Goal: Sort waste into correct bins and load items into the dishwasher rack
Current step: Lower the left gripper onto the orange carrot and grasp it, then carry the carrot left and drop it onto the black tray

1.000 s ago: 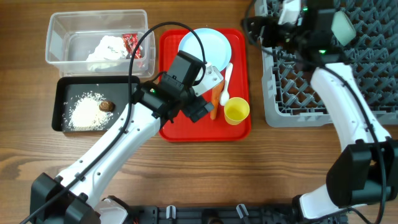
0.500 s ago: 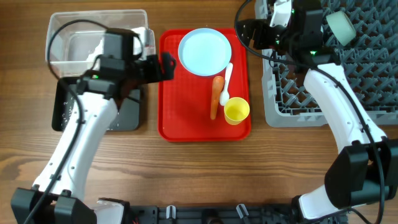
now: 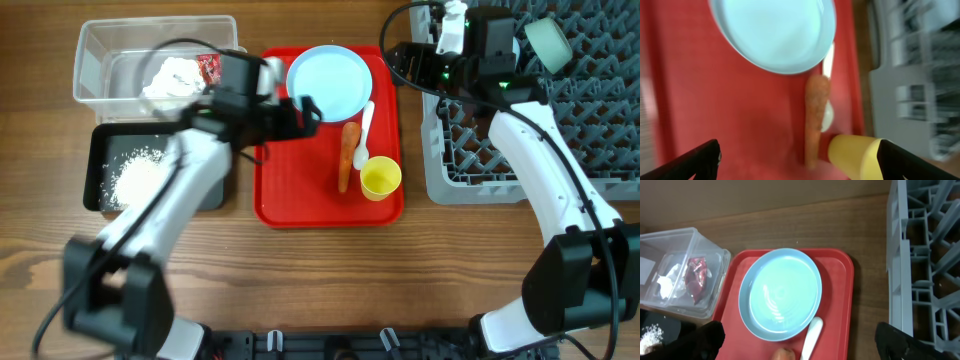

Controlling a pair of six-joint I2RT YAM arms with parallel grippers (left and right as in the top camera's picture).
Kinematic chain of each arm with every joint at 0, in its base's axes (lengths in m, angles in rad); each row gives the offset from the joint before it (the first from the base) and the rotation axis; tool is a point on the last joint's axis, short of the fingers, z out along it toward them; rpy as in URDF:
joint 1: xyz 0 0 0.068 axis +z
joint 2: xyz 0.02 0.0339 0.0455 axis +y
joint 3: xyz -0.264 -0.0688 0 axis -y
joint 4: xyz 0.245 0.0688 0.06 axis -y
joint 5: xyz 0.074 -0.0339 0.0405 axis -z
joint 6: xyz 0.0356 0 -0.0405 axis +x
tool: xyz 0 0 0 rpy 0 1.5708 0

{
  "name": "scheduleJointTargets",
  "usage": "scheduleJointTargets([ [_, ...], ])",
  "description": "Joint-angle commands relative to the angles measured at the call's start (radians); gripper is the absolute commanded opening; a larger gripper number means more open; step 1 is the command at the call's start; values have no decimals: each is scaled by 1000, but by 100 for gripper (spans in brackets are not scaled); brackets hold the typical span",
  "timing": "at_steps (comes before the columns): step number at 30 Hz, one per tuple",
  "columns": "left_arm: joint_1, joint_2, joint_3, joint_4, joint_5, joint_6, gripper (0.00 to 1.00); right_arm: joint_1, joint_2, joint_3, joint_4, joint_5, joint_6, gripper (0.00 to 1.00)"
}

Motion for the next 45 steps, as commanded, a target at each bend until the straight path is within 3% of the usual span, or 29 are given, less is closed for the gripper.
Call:
scheduleJointTargets([
  [1,-108,156,7,100,-80,65,100,5,-5,0,-31,28,5,100],
  [4,-175,239,7,203,-96,119,100,0,-5,0,-50,28,5,100],
  [9,-237,309,7,249,-277,118,100,-10,-5,0,-67,28,5,100],
  [13,-236,329,7,271,-305,118,99,-10,-5,0,-68,28,4,100],
  [21,-234,399,7,340,-323,118,88,-10,-5,0,-73,49,4,100],
  [24,-234,404,7,328,-324,118,75,-10,-5,0,-82,72,4,100],
  [29,-234,404,7,299,-324,118,42,-10,-5,0,-90,72,4,100],
  [32,-234,403,7,291,-324,117,27,-10,-5,0,-90,72,4,100],
  [35,-234,403,7,267,-324,117,26,-10,-5,0,-90,72,4,100],
  [40,-232,369,7,188,-359,117,9,-10,-5,0,-90,72,4,100],
  [45,-205,243,7,114,-365,106,9,-10,-5,0,-90,72,4,100],
])
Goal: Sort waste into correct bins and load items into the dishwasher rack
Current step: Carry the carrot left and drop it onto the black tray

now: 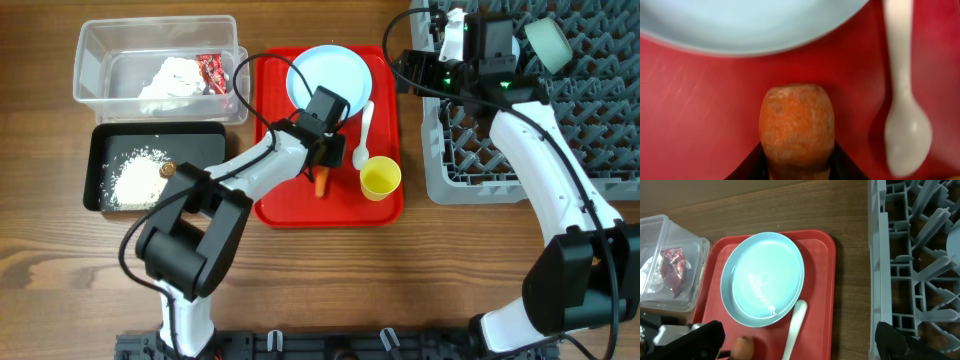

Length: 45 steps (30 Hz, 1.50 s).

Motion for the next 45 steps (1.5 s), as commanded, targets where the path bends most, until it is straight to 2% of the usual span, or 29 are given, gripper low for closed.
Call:
scheduleJointTargets([
  [1,38,-130,-10,-44,-25,-10,9,-4,-5,0,-2,13,4,100],
  [5,91,-302,-10,-177,-47,-11,5,-4,-5,0,-1,12,4,100],
  [10,187,-477,-10,-402,-161,-63,4,-4,-5,0,-1,12,5,100],
  [13,296,-535,-10,-531,-209,-79,5,-4,-5,0,-1,12,8,100],
  [15,426,-523,-12,-582,-212,-171,4,-4,-5,0,-1,11,8,100],
  [21,688,-441,-13,-514,-211,-544,4,-4,-5,0,-4,12,7,99],
  [26,710,-270,-13,-457,-227,-644,4,-4,-5,0,-8,12,7,100],
  [28,710,-167,-13,-439,-264,-751,4,-4,-5,0,-11,12,6,100],
  [32,710,-39,-13,-369,-263,-751,4,-4,-5,0,-17,12,6,100],
  [34,710,-14,-13,-362,-259,-750,15,-4,-5,0,-17,12,5,100],
  [39,710,-33,-8,-369,-260,-739,26,-4,-5,0,-14,12,5,100],
  [41,710,-83,6,-369,-259,-721,39,-4,-5,0,-14,12,5,100],
  [43,705,-159,31,-372,-248,-660,60,-4,-5,0,-14,12,5,100],
  [45,697,-238,45,-374,-233,-632,73,-4,-5,0,-12,12,5,100],
])
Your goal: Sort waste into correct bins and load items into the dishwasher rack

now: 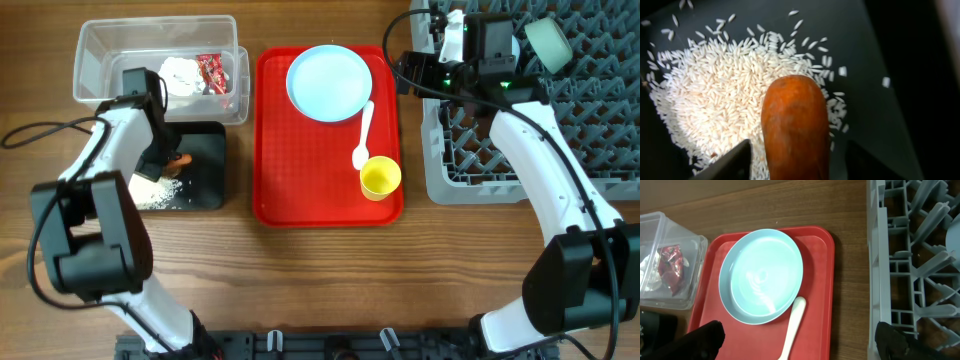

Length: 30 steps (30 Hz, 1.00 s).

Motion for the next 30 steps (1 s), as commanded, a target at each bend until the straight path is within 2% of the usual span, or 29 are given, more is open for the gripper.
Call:
scheduleJointTargets([
  [1,-16,-185,47,-1,23,58,77,-4,-5,0,2,9,5,100],
  [5,-44,-334,47,0,23,74,78,-4,-5,0,2,9,5,100],
  [10,-115,-465,47,18,64,167,77,-4,-5,0,2,9,5,100],
  [15,-269,-491,47,145,201,391,77,-4,-5,0,2,9,5,100],
  [19,-422,-429,47,254,198,568,77,-4,-5,0,-1,9,7,100],
  [23,-494,-325,47,298,195,603,77,-4,-5,0,-3,8,8,100],
  [26,-498,-297,47,287,195,595,76,-3,-5,0,41,-34,9,100],
  [28,-498,-309,47,274,204,595,70,1,0,0,87,-35,17,97],
  [30,-498,-341,47,250,227,595,68,7,12,0,127,-27,39,94],
])
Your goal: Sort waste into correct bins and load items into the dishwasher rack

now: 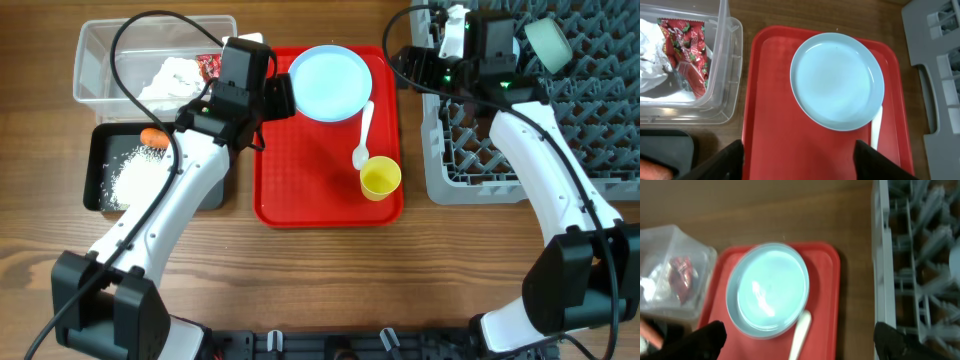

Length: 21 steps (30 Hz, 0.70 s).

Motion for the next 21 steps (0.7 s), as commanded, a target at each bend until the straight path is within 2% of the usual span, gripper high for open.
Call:
scheduleJointTargets([
  [1,-1,-68,10,-28,32,22,68,8,19,0,61,-12,30,92],
  [8,0,-248,10,-151,16,23,73,82,190,1,299,12,57,80],
  [11,0,-305,10,-204,-3,23,76,115,267,16,314,60,50,77],
  [17,-1,-309,8,-281,-2,23,100,129,393,23,324,85,28,72],
  [18,-1,-309,7,-288,-2,22,100,129,406,23,324,85,27,70],
  [20,-1,-308,7,-290,-2,22,100,129,426,23,324,85,24,61],
  [21,-1,-308,7,-290,-2,23,100,129,430,23,324,85,21,60],
])
